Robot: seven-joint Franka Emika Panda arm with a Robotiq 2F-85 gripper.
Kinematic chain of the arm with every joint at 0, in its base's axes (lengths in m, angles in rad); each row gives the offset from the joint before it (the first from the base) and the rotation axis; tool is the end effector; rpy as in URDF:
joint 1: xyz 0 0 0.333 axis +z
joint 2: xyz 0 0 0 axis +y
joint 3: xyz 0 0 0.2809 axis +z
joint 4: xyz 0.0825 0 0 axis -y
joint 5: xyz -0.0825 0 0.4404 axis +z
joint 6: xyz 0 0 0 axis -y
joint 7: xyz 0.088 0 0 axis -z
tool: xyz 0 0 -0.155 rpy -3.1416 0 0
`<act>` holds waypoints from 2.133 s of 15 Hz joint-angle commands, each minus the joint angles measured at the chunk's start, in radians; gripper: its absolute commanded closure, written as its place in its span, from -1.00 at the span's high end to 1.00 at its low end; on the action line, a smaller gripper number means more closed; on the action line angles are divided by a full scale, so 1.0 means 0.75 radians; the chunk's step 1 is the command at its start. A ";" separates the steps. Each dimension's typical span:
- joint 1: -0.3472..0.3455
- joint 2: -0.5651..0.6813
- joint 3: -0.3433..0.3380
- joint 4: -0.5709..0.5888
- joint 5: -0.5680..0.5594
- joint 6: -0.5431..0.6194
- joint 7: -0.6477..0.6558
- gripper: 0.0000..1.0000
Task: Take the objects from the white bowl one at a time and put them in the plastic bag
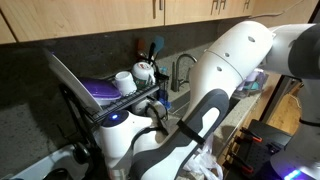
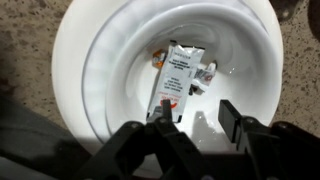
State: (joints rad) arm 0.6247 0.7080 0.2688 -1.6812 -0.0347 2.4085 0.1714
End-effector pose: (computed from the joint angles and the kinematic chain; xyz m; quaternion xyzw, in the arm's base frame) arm 0.4429 0.5463 0.0904 -0.9396 -0.3333 0.0187 0.0751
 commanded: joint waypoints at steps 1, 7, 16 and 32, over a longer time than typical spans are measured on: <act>0.048 -0.034 -0.047 -0.012 -0.033 -0.044 0.088 0.20; 0.136 -0.052 -0.104 -0.019 -0.113 -0.126 0.199 0.37; 0.229 -0.028 -0.165 0.012 -0.184 -0.232 0.268 0.36; 0.242 0.084 -0.184 0.143 -0.198 -0.291 0.250 -0.09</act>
State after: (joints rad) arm 0.7963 0.7380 0.1322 -1.6326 -0.1784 2.2367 0.3595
